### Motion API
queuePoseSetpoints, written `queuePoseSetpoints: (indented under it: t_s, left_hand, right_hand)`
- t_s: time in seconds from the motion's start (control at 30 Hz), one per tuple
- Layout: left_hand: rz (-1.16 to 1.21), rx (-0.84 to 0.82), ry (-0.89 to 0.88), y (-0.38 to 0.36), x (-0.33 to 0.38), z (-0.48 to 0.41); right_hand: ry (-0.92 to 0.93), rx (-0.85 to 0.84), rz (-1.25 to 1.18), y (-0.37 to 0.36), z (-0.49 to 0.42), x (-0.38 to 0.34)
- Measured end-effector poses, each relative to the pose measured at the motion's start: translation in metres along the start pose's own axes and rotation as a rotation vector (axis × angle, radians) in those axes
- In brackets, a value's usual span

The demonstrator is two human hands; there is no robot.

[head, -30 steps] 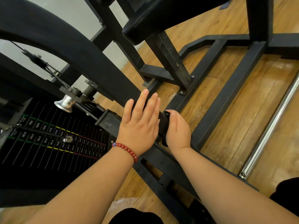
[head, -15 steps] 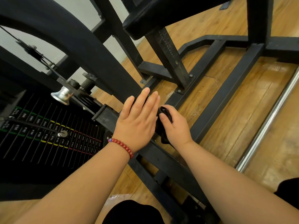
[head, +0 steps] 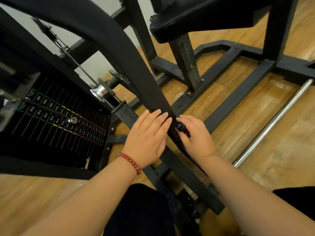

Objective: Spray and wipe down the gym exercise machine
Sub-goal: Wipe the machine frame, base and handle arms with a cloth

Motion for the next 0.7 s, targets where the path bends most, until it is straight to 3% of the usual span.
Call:
queuePoseSetpoints:
  t_s: [0.13,0.3,0.57,0.7]
  left_hand:
    - [0.132,-0.056,0.041,0.054,-0.003,0.013]
    - [0.224,-0.081,0.008,0.145,-0.02,0.024]
    - [0.274,-0.131,-0.017,0.312,-0.077,0.047]
    - [0.268,-0.063,-0.017,0.378,-0.108,0.061]
  right_hand:
    - [0.169,-0.117,0.205,0.051,0.013,-0.042]
    - [0.239,-0.213,0.252,0.117,0.017,-0.123]
    - [0.325,-0.206,0.27,0.205,0.006,-0.277]
    - [0.361,-0.182,0.302,0.237,-0.01,-0.347]
Point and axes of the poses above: each hand's wrist, its own z-axis away from the middle knuckle, its own y-axis out of the back of the hand, x = y × z, the point moved 1 cm from there along -z, towards the middle knuckle, and after that the axes turned 1 degree about -z, right-handed, at the moved point
